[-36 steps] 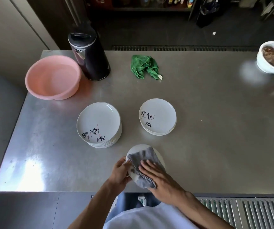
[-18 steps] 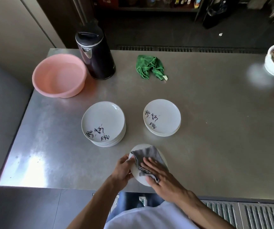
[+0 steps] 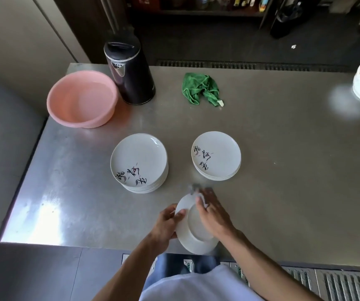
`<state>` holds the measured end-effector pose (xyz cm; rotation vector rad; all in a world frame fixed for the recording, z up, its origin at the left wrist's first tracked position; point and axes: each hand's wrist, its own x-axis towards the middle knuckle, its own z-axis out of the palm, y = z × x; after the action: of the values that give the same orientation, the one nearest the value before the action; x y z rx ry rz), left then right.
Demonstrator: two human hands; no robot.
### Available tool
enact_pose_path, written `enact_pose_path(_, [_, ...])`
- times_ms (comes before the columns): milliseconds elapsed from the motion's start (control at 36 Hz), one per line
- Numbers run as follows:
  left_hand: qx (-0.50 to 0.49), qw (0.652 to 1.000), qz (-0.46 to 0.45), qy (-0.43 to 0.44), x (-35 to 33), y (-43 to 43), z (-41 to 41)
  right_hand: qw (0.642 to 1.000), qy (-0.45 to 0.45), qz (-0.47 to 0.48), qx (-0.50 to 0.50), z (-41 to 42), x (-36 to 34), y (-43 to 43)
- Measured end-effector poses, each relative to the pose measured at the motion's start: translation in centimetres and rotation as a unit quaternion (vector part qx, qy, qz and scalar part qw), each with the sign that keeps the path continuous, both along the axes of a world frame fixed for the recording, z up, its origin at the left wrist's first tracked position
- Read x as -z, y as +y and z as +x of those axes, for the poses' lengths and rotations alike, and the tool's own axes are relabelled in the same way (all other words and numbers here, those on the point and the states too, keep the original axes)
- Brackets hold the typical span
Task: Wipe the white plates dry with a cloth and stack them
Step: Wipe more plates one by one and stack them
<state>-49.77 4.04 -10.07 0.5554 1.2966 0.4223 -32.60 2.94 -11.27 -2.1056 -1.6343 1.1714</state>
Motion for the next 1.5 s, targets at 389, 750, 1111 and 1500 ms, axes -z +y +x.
enact_pose_path(389, [-0.031,0.999,-0.003,-0.041,0.9,-1.2,-0.4,0.984,0.04,0.013,0.171,-0.2,0.0,-1.1])
enact_pose_path(750, [0.033,0.995,-0.031,-0.088,1.2,-0.9,-2.0,0.985,-0.034,0.15,-0.073,-2.8,-0.7,-2.2])
enact_pose_path(1111, [0.049,0.996,-0.001,-0.072,0.9,-0.9,-2.0,0.985,-0.088,0.144,-0.039,-2.4,-0.1,-1.9])
enact_pose_path(1500, [0.022,0.996,0.013,-0.09,0.5,-0.9,-2.3,0.974,0.067,0.153,-0.152,-4.1,-1.8,-2.3])
